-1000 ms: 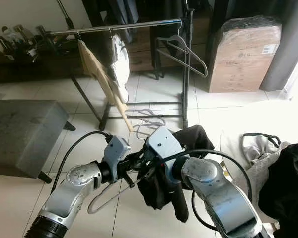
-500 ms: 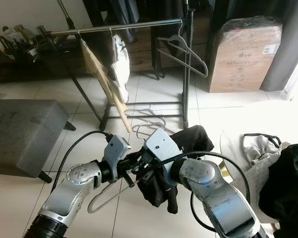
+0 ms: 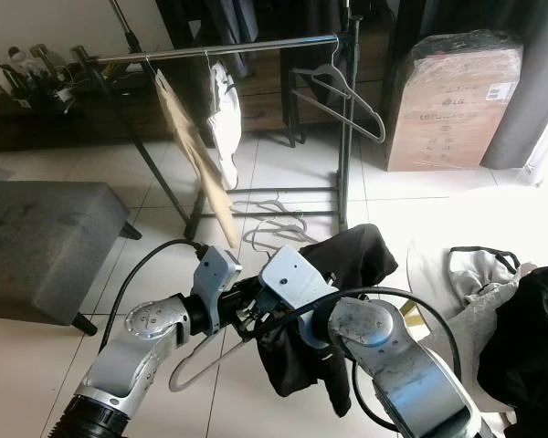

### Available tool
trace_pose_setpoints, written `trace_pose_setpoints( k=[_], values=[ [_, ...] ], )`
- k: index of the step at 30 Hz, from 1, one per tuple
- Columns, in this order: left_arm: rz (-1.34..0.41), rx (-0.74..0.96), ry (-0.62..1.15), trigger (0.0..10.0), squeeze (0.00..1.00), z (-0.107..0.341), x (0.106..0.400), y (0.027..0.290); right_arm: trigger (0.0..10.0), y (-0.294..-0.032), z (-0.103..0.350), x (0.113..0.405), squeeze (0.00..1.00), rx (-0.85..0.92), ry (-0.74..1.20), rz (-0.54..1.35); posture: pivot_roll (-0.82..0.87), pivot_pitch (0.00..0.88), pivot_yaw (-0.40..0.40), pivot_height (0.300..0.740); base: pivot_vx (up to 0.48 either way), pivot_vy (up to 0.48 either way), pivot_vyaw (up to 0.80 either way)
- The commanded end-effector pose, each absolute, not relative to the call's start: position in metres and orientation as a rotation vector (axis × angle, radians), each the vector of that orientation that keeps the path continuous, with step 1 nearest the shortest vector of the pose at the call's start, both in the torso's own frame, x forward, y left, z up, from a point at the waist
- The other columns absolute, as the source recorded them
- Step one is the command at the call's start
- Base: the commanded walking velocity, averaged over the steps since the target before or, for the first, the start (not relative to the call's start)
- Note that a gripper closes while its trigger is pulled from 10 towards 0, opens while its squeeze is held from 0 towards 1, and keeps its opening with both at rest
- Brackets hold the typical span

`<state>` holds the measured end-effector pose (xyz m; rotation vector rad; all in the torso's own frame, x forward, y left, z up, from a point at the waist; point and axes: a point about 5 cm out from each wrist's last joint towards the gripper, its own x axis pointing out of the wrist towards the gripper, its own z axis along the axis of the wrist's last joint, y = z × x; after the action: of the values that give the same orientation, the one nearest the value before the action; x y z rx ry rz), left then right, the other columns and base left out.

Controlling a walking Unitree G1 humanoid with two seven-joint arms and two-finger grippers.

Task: Hang hanger

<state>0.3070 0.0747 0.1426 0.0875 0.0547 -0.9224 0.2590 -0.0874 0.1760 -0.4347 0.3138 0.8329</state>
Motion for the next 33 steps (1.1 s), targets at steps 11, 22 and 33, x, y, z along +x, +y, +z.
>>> trace_pose_setpoints(
  k=[11, 22, 33],
  values=[
    [-0.886, 0.029, -0.061, 0.0, 0.00, 0.163, 0.313, 0.075, 10.0, -0.076, 0.175, 0.243, 1.00, -0.397, 0.310, 0.899, -0.20, 0.191, 0.111, 0.740, 0.000, 0.000, 0.00],
    [-0.734, 0.015, -0.119, 0.0, 0.00, 0.170, 0.326, 0.082, 10.0, -0.089, 0.175, 0.231, 1.00, -0.415, 0.343, 0.883, -0.20, 0.190, 0.106, 0.740, 0.000, 0.000, 0.00],
    [-0.645, -0.031, -0.145, 0.0, 0.00, 0.174, 0.335, 0.089, 10.0, -0.099, 0.173, 0.222, 1.00, -0.433, 0.365, 0.900, -0.21, 0.190, 0.108, 0.740, 0.000, 0.000, 0.00]
  ],
)
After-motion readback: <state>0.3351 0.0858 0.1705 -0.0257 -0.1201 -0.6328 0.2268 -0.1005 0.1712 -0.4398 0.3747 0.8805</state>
